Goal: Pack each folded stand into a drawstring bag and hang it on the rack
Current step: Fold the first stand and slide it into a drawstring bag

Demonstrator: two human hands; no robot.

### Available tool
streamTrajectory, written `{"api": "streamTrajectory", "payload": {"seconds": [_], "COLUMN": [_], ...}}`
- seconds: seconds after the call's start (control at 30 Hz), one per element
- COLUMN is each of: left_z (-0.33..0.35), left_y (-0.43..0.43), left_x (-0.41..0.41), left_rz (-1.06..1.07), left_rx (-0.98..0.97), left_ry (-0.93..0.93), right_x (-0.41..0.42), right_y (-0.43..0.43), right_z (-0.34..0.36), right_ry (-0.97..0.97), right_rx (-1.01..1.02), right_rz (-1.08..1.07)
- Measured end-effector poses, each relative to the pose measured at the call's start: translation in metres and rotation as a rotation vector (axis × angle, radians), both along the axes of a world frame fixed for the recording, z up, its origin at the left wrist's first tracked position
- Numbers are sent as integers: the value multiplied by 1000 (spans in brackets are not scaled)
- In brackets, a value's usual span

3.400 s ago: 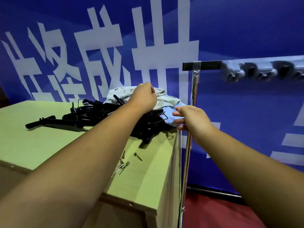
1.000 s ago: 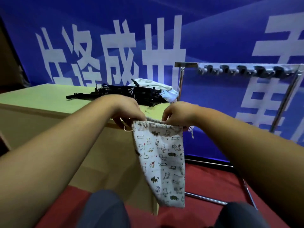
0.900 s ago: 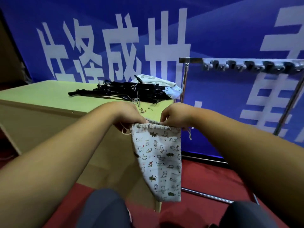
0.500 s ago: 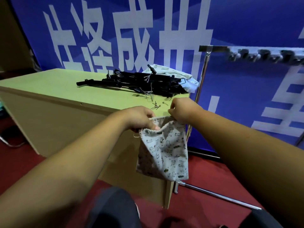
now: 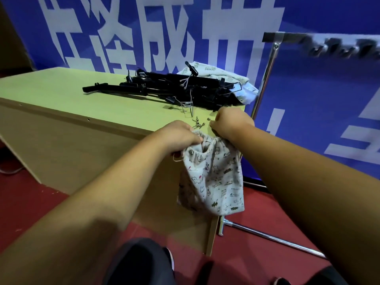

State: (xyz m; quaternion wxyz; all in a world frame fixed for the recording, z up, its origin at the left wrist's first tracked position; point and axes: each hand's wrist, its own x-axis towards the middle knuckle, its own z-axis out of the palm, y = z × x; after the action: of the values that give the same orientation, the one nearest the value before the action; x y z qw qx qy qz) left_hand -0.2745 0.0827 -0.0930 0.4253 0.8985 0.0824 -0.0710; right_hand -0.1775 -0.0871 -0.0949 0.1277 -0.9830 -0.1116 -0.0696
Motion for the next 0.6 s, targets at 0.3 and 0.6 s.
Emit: {"api": "streamTrajectory", "payload": {"seconds": [0.3, 0.6], "left_z": [0, -5], "left_y": [1, -30], "left_x": [13, 1], "left_rz": [16, 106], "left_rx": [97, 288], "left_ry": [-5, -105], "right_x": [13, -13], "right_y": [2, 6], "right_z": [-2, 13], "right_ry": [52, 90], "right_rx": [67, -243], "right_rz": [-57, 27]}}
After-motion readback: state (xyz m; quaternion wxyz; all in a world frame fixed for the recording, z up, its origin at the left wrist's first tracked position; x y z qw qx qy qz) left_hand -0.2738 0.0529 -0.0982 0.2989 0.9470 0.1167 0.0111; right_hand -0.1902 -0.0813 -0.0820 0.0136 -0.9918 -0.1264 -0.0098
